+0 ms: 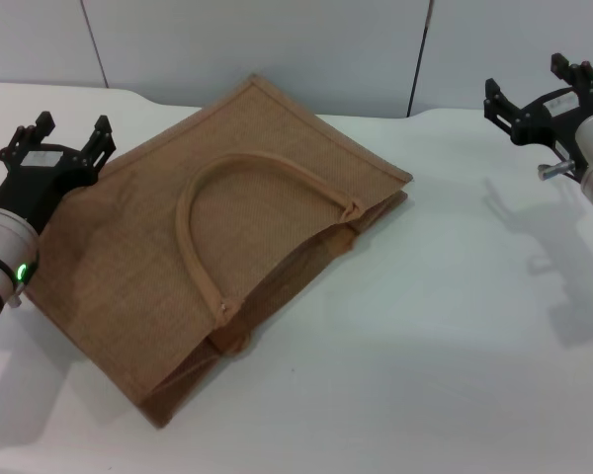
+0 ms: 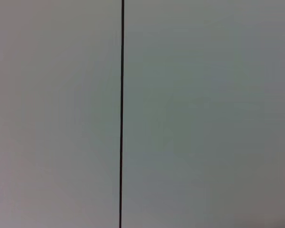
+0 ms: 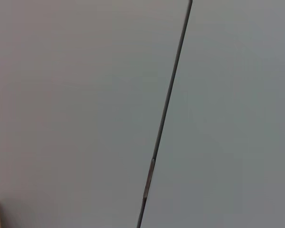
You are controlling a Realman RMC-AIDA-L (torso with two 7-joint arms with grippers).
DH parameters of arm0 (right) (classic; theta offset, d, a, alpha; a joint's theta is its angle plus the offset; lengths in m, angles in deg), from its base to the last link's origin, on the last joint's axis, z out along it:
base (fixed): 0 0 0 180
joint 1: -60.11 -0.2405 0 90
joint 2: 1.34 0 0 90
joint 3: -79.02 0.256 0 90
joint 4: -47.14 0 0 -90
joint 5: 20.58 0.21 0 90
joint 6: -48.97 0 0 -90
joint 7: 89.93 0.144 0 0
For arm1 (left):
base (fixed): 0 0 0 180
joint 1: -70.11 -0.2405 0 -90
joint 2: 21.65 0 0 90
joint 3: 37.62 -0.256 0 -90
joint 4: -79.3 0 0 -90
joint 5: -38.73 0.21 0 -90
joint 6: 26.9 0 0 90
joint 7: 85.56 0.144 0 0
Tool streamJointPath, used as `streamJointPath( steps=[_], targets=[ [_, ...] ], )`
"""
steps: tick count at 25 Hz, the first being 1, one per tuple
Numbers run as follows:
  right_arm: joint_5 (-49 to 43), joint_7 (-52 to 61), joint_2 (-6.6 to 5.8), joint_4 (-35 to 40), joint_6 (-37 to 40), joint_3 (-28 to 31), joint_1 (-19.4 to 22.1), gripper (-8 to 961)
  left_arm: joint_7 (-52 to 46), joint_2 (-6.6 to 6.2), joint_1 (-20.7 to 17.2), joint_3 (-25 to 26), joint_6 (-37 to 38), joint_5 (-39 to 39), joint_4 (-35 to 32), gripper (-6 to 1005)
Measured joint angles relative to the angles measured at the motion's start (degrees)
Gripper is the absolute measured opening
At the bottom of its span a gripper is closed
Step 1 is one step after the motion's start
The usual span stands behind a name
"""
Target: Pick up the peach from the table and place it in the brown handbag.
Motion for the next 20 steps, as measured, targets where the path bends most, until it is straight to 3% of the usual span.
streamJointPath(
  steps=[20],
  targets=[
    [0.0,0.0,0.0,-1.0,-0.09,-0.53,-1.2,871,-0.51,-0.01,0.67,0.13,0.0,0.01,0.0,772]
  ],
)
